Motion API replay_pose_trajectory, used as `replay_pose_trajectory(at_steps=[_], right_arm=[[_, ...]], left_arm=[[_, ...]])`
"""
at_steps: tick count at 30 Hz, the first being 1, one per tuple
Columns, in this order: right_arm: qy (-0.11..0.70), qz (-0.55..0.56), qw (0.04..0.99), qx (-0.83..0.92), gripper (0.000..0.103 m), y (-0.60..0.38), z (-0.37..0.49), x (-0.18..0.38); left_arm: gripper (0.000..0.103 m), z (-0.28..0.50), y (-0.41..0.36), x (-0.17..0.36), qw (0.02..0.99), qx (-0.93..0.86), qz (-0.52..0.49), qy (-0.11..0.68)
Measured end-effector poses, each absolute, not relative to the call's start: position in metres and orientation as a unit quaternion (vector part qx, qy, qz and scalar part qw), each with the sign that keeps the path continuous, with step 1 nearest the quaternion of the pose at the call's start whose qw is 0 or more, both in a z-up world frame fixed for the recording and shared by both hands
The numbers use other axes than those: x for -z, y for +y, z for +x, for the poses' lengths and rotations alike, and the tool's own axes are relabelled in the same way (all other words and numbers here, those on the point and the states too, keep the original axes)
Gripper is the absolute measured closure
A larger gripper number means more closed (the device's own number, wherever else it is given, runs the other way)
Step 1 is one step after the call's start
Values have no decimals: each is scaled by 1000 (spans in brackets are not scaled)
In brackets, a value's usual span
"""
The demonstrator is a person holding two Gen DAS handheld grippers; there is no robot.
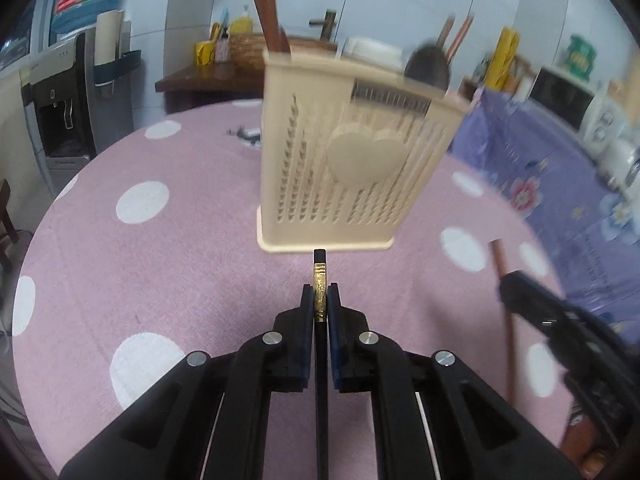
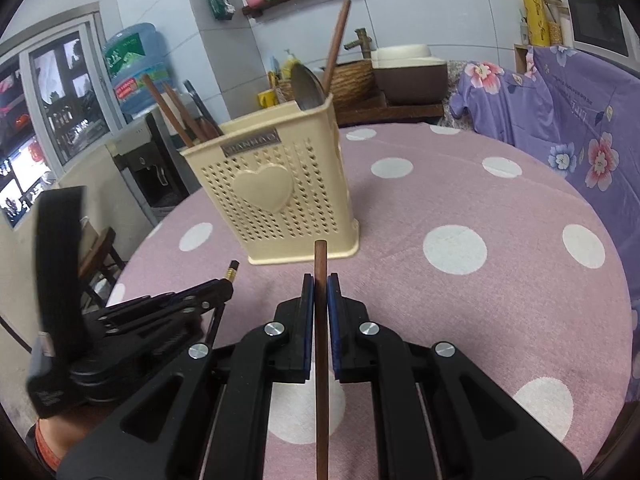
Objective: Organize utensils
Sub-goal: 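Carry both chopsticks over the holder and lower them in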
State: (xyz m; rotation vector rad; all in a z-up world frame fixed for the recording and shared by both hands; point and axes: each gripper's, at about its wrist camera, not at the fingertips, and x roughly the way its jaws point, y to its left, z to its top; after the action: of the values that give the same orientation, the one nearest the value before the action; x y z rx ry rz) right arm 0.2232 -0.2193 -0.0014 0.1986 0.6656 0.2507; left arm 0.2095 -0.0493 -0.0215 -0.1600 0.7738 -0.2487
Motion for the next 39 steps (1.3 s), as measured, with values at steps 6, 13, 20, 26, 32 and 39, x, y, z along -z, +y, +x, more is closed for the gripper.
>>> replay_pose_trajectory(at_steps=[6, 13, 20, 26, 32, 39], right_arm=[[295, 111, 937, -151, 95, -220, 214, -25], [255, 110, 944, -177, 95, -223, 197, -64], [230, 94, 952, -177, 95, -221, 194, -92], [223, 83, 956, -174, 95, -216, 197, -100], [222, 77, 956, -175, 95, -215, 201, -106], [188, 57, 962, -189, 95, -206, 213, -154]], left_arm=[[95, 182, -22, -24, 932, 145, -115, 310], [95, 161, -6, -56, 941, 162, -129, 266], [95, 156, 2, -72, 948, 167, -130, 239], [95, 162, -1, -76, 951, 167, -124, 231], [95, 166, -1, -83, 953, 168, -119, 224], [95, 174, -1, -128, 955, 189, -119, 195]])
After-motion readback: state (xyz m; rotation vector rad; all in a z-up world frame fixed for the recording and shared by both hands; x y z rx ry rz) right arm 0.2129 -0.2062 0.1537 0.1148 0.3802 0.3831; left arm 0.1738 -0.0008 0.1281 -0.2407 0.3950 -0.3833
